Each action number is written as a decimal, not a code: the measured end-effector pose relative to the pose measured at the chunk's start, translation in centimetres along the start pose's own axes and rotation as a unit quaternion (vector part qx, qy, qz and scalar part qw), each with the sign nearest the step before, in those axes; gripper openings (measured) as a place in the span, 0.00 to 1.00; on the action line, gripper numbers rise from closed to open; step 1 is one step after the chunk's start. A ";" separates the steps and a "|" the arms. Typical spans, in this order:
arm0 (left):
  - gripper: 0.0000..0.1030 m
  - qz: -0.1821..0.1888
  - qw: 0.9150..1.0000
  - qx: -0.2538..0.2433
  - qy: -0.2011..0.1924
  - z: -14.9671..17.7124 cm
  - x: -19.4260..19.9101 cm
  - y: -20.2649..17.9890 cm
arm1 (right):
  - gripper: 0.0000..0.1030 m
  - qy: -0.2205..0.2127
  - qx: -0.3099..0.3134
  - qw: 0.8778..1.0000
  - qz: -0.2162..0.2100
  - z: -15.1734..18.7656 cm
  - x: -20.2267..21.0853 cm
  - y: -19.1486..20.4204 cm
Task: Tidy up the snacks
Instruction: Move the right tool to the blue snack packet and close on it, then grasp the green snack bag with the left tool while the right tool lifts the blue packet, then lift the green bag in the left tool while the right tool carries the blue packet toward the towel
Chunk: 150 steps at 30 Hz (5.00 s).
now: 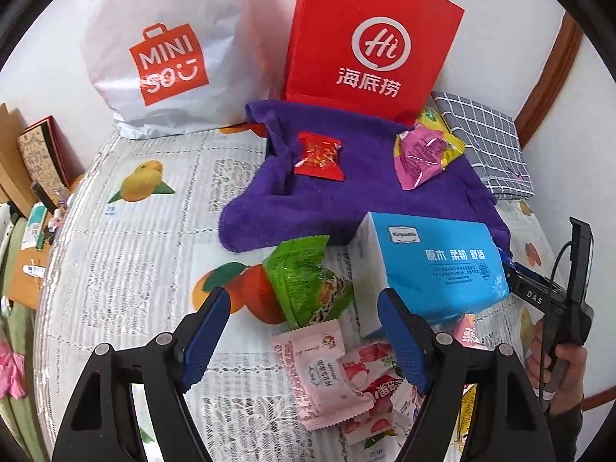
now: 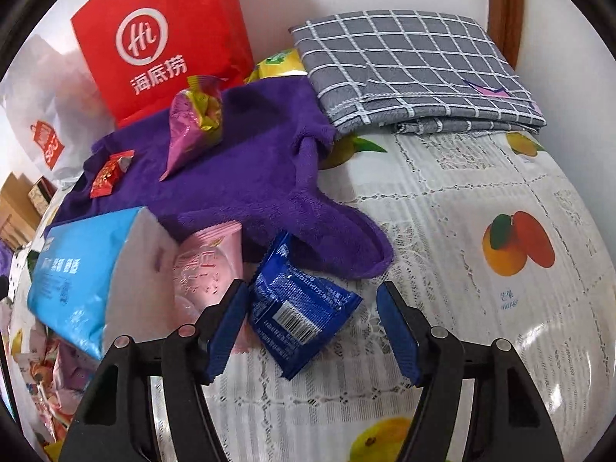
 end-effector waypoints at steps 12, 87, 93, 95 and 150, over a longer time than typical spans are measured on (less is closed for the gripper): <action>0.75 0.014 1.000 0.000 -0.001 0.7 -0.1 0.9 | 0.42 0.006 0.028 0.999 0.021 0.9 0.9 0.2; 0.36 0.027 0.998 0.038 -0.033 1.4 3.0 4.2 | 0.47 -0.040 0.051 0.998 -0.019 5.7 8.7 3.3; 0.36 0.044 0.998 0.024 -0.033 2.7 4.7 2.7 | 0.47 -0.059 0.072 0.995 -0.027 5.6 11.0 5.8; 0.36 0.049 0.998 0.022 -0.033 3.1 5.2 2.4 | 0.47 -0.061 0.079 0.995 -0.030 5.7 11.5 6.5; 0.36 0.095 0.993 -0.045 -0.045 1.5 7.8 -6.3 | 0.47 -0.084 0.059 0.992 -0.076 2.6 14.7 10.0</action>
Point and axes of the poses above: each gripper's, at about its wrist camera, not at the fingertips, and x roughly against the way its jaws point, y to its left, z to its underside, the point moved 6 cm from there along -x, roughly the way its jaws point, and after that the axes turned 3 degrees about -z, right-handed, at the moved point
